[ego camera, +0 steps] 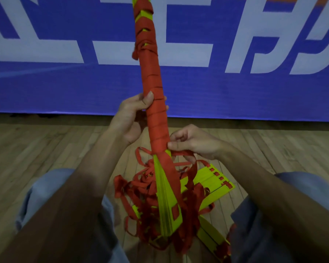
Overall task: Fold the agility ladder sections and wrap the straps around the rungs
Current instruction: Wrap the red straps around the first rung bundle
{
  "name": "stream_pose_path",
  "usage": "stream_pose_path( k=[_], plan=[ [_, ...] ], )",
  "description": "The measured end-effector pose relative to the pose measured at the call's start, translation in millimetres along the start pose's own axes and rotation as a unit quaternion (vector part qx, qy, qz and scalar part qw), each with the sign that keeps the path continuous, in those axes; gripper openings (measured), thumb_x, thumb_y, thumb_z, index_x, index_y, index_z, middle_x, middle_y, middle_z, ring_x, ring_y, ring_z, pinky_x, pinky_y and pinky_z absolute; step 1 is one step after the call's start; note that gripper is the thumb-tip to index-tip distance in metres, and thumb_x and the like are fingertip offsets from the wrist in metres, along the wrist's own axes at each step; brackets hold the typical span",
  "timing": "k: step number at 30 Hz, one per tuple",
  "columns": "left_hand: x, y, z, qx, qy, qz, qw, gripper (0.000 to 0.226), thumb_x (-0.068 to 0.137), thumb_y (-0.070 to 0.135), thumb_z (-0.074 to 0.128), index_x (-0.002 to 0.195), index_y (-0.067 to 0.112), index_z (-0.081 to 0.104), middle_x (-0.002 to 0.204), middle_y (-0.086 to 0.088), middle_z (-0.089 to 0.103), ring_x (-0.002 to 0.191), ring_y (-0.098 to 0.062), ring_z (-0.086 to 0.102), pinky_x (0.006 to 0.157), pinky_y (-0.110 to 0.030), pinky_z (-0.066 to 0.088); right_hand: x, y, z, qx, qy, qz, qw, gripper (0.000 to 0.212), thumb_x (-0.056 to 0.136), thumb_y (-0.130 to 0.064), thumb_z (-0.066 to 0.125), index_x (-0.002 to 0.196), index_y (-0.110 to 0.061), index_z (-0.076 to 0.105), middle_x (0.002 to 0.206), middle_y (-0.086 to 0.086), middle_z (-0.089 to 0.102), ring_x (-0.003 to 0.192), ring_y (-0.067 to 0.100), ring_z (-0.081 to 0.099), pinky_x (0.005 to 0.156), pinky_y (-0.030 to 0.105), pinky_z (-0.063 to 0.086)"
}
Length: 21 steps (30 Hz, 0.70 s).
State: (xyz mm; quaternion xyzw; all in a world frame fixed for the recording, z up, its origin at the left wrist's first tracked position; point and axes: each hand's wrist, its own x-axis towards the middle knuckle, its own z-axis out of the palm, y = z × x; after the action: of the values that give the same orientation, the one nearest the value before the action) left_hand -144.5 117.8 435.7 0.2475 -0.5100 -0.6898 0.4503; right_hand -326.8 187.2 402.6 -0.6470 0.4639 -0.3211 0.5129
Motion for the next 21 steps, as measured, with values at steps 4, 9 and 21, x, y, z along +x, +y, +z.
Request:
stream_pose_path(
  k=[4,9,21],
  plan=[
    [9,-4,-2,0.062,0.094,0.016,0.994,0.022,0.083,0.019,0.068,0.102,0.008,0.066,0.091,-0.007,0.069,0.081,-0.02,0.068,0.068,-0.035,0.058,3,0,1,-0.075,0.064,0.014,0.995,0.019,0.096,-0.017,0.061,0.092,-0.004,0.074,0.084,0.029,0.071,0.041,0.015,0.059,0.044,0.019,0.047],
    [22,-16,-2,0.082,0.2,0.045,0.975,0.031,0.079,0.022,0.079,0.104,0.009,0.067,0.083,0.0,0.066,0.074,-0.014,0.063,0.059,-0.029,0.052,4,-1,3,-0.271,0.139,-0.014,0.952,0.031,0.093,-0.045,0.058,0.084,-0.02,0.072,0.067,0.005,0.069,0.051,0.011,0.063,0.056,0.023,0.048],
    [23,-19,6,0.095,0.201,0.042,0.974,0.049,0.087,0.024,0.071,0.132,0.009,0.055,0.111,-0.006,0.067,0.092,-0.011,0.068,0.067,-0.026,0.057,0,-4,-5,-0.124,0.141,-0.01,0.982,0.015,0.083,-0.021,0.076,0.082,-0.007,0.074,0.063,0.003,0.065,0.051,0.012,0.053,0.047,0.023,0.041]
  ],
)
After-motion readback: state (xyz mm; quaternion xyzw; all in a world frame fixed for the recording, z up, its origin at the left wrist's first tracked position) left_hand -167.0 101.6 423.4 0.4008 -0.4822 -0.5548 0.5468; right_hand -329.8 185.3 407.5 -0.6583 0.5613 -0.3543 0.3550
